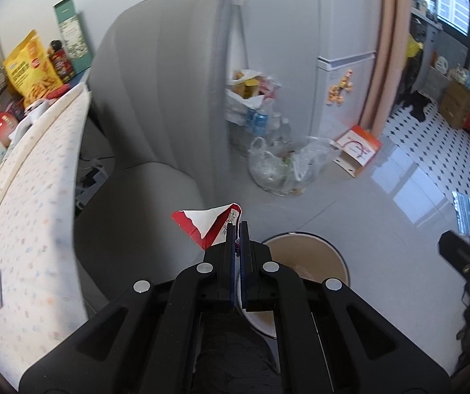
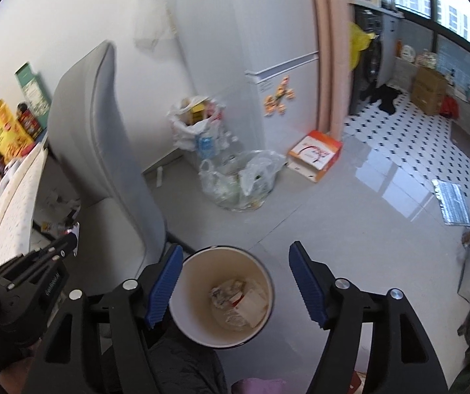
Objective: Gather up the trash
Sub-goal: 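Open the left tool to drop the paper scrap into the bin, then move both open tools from the bin back over the bed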
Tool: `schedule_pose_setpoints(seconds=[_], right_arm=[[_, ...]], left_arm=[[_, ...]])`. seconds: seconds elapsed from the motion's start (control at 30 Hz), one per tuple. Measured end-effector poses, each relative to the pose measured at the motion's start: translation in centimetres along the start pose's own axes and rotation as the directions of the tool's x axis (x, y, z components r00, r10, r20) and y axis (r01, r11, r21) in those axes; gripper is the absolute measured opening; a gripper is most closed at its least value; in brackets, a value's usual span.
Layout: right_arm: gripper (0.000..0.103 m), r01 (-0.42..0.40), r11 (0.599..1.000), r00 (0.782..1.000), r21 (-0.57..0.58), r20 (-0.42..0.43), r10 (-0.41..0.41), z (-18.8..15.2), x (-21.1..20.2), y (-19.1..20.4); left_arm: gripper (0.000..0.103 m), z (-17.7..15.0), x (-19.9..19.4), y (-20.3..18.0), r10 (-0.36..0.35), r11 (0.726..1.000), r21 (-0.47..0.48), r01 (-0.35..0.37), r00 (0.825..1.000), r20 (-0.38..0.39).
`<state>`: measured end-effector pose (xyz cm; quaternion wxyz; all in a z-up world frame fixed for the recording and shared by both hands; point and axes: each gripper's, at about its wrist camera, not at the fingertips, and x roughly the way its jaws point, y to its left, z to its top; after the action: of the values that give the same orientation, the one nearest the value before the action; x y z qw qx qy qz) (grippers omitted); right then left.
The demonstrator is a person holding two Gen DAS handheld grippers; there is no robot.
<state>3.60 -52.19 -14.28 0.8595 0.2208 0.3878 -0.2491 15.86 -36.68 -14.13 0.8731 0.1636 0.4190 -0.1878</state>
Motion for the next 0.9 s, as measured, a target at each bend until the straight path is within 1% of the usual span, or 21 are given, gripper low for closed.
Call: schedule_pose_setpoints(seconds=[0.23, 0.4, 0.43, 0.5, 0.53, 0.57, 0.63, 0.67, 0.73, 0.8, 0.9], right_arm=[[0.068, 0.061, 0.996, 0.997, 0.07, 0.043, -0.064, 0.3, -2.2, -4.5], [0.068, 0.068, 0.993, 0.997, 0.093, 0.04, -0.072, 0.1, -2.3, -6.1], [0.068, 0.067, 0.993, 0.997, 0.094, 0.039, -0.071, 0.0, -2.3, -6.3], [0.069, 0.064, 0.993, 0.997, 0.095, 0.039, -0.068, -0.1, -2.3, -6.4], [0.069, 0.064, 0.993, 0.997, 0.096, 0.041, -0.068, -0.1, -2.3, -6.4], [0.069, 0.062, 0.993, 0.997, 0.096, 0.042, -0.066, -0.2, -2.3, -6.4], [0.069, 0.058, 0.994, 0.997, 0.098, 0.043, -0.062, -0.1, -2.4, -6.5], [0.069, 0.056, 0.994, 0.997, 0.097, 0.045, -0.06, -0.1, -2.4, -6.4], [0.069, 0.054, 0.994, 0.997, 0.096, 0.048, -0.059, 0.0, -2.5, -6.1], [0.069, 0.049, 0.994, 0.997, 0.095, 0.052, -0.054, 0.1, -2.7, -6.0], [0.072, 0.044, 0.995, 0.997, 0.089, 0.061, -0.049, 0.1, -3.1, -5.6]], left_arm=[[0.004, -0.3, 0.2, -4.1, -0.073, 0.996, 0.057, 0.075, 0.997, -0.026], [0.004, -0.7, 0.6, -5.4, -0.103, 0.992, 0.063, 0.106, 0.993, -0.055], [0.005, -0.7, 0.7, -5.6, -0.113, 0.991, 0.062, 0.117, 0.992, -0.062], [0.016, -0.7, 0.8, -5.8, -0.114, 0.99, 0.069, 0.119, 0.991, -0.073], [0.031, -0.6, 0.6, -5.8, -0.109, 0.991, 0.069, 0.114, 0.992, -0.065], [0.048, -0.5, 0.5, -5.7, -0.107, 0.992, 0.066, 0.111, 0.993, -0.056], [0.064, -0.3, 0.1, -5.5, -0.108, 0.992, 0.065, 0.11, 0.993, -0.036], [0.068, -0.3, -0.1, -5.5, -0.107, 0.992, 0.066, 0.109, 0.994, -0.03], [0.073, -0.2, -0.4, -5.4, -0.095, 0.993, 0.062, 0.096, 0.995, -0.018], [0.075, -0.1, -0.6, -5.0, -0.09, 0.995, 0.052, 0.091, 0.996, -0.012], [0.082, -0.1, -1.3, -4.1, -0.07, 0.997, 0.043, 0.07, 0.998, 0.002]])
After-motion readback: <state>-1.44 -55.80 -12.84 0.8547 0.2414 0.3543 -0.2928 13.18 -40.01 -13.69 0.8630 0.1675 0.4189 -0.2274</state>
